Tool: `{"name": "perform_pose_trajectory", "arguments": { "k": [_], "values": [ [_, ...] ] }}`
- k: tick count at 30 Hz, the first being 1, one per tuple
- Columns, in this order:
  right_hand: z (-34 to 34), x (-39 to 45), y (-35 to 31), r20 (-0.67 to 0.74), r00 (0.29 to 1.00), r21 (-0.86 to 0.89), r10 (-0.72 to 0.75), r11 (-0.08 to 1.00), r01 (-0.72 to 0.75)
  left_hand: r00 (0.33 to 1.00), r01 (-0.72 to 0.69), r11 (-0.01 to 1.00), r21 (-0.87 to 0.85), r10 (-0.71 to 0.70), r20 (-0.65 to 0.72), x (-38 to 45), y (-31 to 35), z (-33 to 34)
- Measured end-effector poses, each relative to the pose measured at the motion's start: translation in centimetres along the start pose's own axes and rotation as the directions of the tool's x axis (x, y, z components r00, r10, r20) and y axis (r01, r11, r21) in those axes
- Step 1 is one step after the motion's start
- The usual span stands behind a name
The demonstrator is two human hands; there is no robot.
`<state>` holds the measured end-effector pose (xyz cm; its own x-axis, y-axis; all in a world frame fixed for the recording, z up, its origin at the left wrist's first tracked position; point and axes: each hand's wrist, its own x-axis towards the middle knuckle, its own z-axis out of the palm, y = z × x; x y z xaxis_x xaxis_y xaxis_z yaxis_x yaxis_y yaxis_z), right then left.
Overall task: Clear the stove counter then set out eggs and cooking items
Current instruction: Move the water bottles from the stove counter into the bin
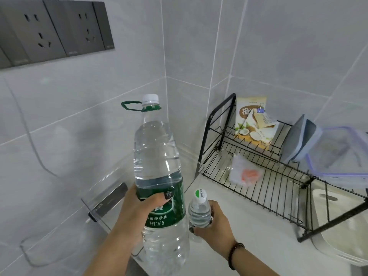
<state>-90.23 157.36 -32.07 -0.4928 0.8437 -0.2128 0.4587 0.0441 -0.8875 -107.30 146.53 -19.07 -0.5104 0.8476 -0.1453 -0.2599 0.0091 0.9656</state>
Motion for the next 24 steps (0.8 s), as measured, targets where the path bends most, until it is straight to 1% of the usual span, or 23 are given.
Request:
{"name": "perform_pose_trajectory", "arguments": {
  "k": [4,7,11,13,16,18,19,20,21,22,24],
  "values": [
    [-0.4,0.2,0.2,0.042,0.999,-0.067,-0.012,0.998,0.015,0.999,-0.021,1.0,-0.002,0.021,0.038,1.1,0.6,0.4],
    [-1.0,0.4,-0.2,0.068,0.998,-0.169,-0.011,0.985,0.022,0.998,-0.019,1.0,0.011,0.018,0.066,2.1,1.0,0.3],
    [-2.3,0.9,0.0,0.16,0.987,-0.283,0.016,0.959,0.03,0.997,-0.028,0.999,0.024,0.026,0.079,3.8,1.5,0.1],
    [-3.1,1.0,0.0,0.193,0.98,-0.298,0.047,0.955,0.012,0.996,-0.022,0.999,0.036,0.019,0.085,4.7,1.7,-0.1],
    [-4.5,0.8,-1.5,0.226,0.97,-0.339,0.084,0.941,-0.003,0.993,-0.012,0.998,0.055,0.005,0.121,5.8,2.1,-0.3],
    [-6.2,0.7,-3.8,0.249,0.961,-0.435,0.118,0.9,0.002,0.993,-0.01,0.999,0.046,0.004,0.12,6.5,2.4,-0.4],
    [-7.1,0.7,-5.4,0.233,0.965,-0.481,0.119,0.877,0.008,0.993,-0.009,0.999,0.042,0.004,0.121,6.8,2.5,-0.4],
    [-8.0,0.7,-7.3,0.202,0.975,-0.494,0.09,0.869,0.022,0.992,-0.008,0.999,0.041,0.003,0.125,7.2,2.7,-0.5],
    [-8.7,0.7,-9.3,0.167,0.985,-0.47,0.035,0.881,0.049,0.991,-0.01,0.999,0.042,0.005,0.133,7.6,2.8,-0.7],
    [-9.4,0.8,-11.6,0.126,0.991,-0.426,-0.043,0.9,0.093,0.99,-0.014,0.999,0.043,0.008,0.141,8.0,3.0,-0.8],
    [-10.2,0.9,-16.3,0.032,0.979,-0.342,-0.2,0.918,0.199,0.988,-0.018,0.998,0.053,0.01,0.154,8.8,3.3,-1.0]
  ]
}}
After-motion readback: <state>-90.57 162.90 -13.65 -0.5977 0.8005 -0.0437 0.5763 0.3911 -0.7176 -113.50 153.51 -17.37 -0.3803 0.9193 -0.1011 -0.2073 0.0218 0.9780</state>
